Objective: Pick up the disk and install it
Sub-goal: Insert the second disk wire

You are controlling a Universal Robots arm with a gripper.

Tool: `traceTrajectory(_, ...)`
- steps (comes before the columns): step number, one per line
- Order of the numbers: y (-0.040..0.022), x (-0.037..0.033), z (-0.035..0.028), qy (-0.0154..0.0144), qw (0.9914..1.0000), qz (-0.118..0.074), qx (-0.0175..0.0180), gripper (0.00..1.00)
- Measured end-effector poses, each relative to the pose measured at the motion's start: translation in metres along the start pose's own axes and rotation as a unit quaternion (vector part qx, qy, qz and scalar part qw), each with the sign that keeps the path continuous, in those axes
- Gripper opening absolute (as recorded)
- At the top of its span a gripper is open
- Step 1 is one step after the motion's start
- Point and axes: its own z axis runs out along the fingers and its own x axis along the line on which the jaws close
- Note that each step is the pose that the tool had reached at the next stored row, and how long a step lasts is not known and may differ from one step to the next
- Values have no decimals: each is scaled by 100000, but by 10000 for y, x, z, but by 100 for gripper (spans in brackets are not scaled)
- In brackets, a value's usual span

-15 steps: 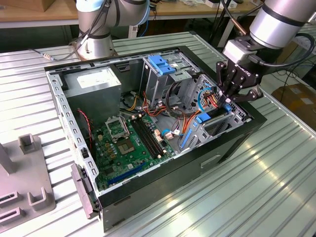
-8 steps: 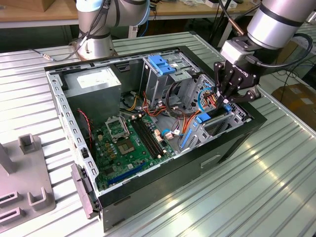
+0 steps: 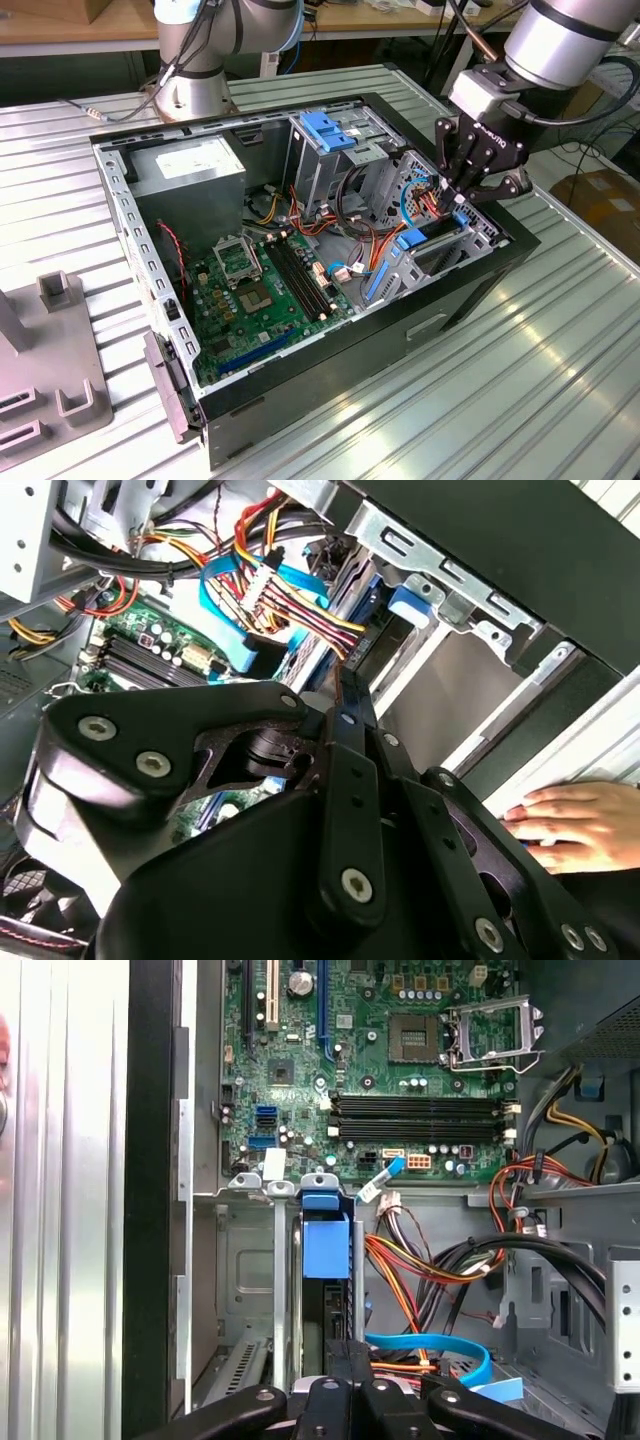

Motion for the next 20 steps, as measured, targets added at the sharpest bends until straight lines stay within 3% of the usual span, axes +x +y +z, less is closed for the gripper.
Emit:
traceTrajectory(5, 4, -118, -164, 58, 100000, 1, -12, 10)
traceTrajectory(9, 5, -260, -223, 1175, 99993, 31, -24, 10)
traceTrajectory(11, 4, -349, -224, 2193, 99976, 59, -26, 10)
traceTrajectory(12, 4, -429, -224, 3461, 99940, 94, -31, 10)
traceTrajectory(13, 4, -470, -224, 4288, 99908, 116, -32, 10)
traceTrajectory(15, 4, -515, -228, 5430, 99852, 145, -40, 10)
traceTrajectory(19, 5, -574, -253, 6728, 99773, 178, -76, 10)
traceTrajectory(20, 4, -579, -253, 6821, 99767, 177, -76, 10)
